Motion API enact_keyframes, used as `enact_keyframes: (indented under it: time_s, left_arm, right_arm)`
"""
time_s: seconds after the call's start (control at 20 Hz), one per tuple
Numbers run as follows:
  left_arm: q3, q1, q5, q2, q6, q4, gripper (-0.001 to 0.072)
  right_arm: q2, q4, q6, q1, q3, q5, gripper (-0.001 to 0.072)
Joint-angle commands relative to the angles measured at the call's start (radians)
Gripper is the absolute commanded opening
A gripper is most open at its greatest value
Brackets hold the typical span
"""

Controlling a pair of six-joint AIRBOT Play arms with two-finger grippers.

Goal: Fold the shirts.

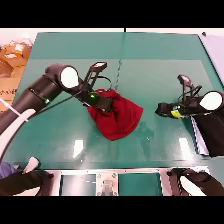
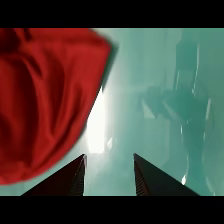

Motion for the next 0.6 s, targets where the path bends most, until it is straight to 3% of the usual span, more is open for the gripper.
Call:
enact_keyframes:
  time_s: [0.0,0.15,0.25,0.4,0.55]
  left_arm:
    - [0.019,0.113,-0.154,-0.005,0.026,0.046,0.0720]
    - [-0.040,0.246,-0.139,0.000,0.016,0.058,0.0720]
    - [-0.127,0.298,-0.048,-0.001,-0.011,0.038,0.0720]
    - [-0.256,0.315,0.139,-0.003,-0.011,-0.032,0.0720]
    - [-0.362,0.312,0.409,-0.003,-0.007,-0.172,0.0720]
  right_arm:
    - [-0.067,0.058,-0.079,-0.077,0.093,0.008,0.0357]
    - [-0.214,0.207,-0.198,-0.150,0.113,-0.017,0.0442]
    - [-0.331,0.248,-0.199,-0.166,0.113,-0.019,0.0437]
    - [-0.511,0.388,-0.307,-0.159,0.113,-0.023,0.0399]
    - [-0.637,0.571,-0.428,-0.127,0.113,-0.048,0.0387]
